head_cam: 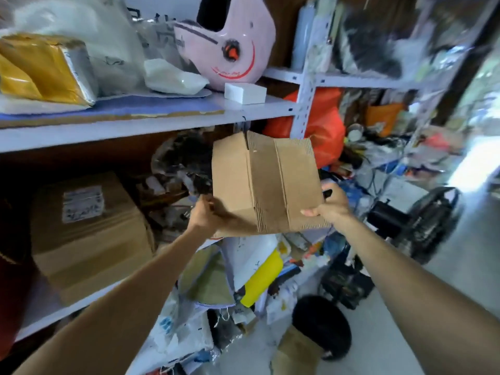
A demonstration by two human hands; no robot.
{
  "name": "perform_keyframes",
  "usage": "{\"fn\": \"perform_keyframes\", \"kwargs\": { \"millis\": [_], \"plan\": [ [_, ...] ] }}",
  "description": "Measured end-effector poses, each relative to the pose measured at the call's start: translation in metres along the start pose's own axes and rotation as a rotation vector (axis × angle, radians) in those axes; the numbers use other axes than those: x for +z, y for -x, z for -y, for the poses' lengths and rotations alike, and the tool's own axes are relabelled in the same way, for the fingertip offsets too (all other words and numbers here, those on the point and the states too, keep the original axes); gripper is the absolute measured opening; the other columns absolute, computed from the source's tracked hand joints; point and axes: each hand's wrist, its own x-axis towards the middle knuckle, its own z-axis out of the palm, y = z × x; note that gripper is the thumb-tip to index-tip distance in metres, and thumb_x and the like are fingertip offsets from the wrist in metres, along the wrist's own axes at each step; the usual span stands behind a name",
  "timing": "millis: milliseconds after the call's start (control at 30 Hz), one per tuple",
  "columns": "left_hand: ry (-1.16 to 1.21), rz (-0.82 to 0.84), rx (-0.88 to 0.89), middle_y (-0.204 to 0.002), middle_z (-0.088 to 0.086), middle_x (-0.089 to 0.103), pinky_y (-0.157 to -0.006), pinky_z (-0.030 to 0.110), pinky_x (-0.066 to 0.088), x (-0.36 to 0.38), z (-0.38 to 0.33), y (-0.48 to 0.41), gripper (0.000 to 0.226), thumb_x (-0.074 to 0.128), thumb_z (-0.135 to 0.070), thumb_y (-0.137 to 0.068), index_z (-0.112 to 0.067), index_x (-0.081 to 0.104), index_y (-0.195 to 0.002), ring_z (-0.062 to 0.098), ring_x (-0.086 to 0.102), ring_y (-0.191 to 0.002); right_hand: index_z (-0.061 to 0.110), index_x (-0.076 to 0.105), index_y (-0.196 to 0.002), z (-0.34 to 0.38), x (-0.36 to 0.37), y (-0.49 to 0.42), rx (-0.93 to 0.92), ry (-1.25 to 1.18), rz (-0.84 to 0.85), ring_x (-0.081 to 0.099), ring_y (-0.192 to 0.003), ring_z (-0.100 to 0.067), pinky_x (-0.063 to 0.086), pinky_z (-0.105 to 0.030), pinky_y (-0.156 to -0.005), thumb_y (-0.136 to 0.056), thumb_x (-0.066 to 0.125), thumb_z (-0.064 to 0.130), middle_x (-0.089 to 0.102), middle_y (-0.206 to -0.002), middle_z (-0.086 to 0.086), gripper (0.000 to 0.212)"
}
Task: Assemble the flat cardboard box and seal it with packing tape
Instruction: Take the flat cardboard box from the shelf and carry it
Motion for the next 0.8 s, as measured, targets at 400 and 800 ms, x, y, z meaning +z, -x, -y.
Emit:
{"fn": "perform_keyframes", "kwargs": {
  "millis": [400, 800],
  "plan": [
    [0.107, 0.498, 0.228, -0.091, -0.001, 0.058, -0.07, 0.027, 0.052, 0.154, -0.065, 0.035, 0.045, 0.068, 0.013, -0.074, -0.015, 0.057, -0.107, 0.021, 0.058, -0.085, 0.026, 0.05, -0.083, -0.132, -0.157, 0.103, 0.284, -0.202, -0.523, 0.061, -0.086, -0.028, 0.057, -0.053, -0.079, -0.064, 0.082, -0.001, 0.061, -0.089, -0.007, 0.046],
    [0.301, 1.132, 0.397, -0.08, -0.006, 0.054, -0.049, 0.003, 0.043, 0.41, -0.181, 0.255, 0.064, 0.079, 0.016, -0.061, -0.009, 0.052, -0.114, 0.008, 0.053, -0.069, 0.021, 0.046, -0.096, -0.282, -0.368, 0.355, 0.578, -0.053, -1.093, 0.062, -0.079, -0.031, 0.054, -0.05, -0.072, -0.064, 0.081, 0.002, 0.069, -0.092, -0.02, 0.05]
  ]
}}
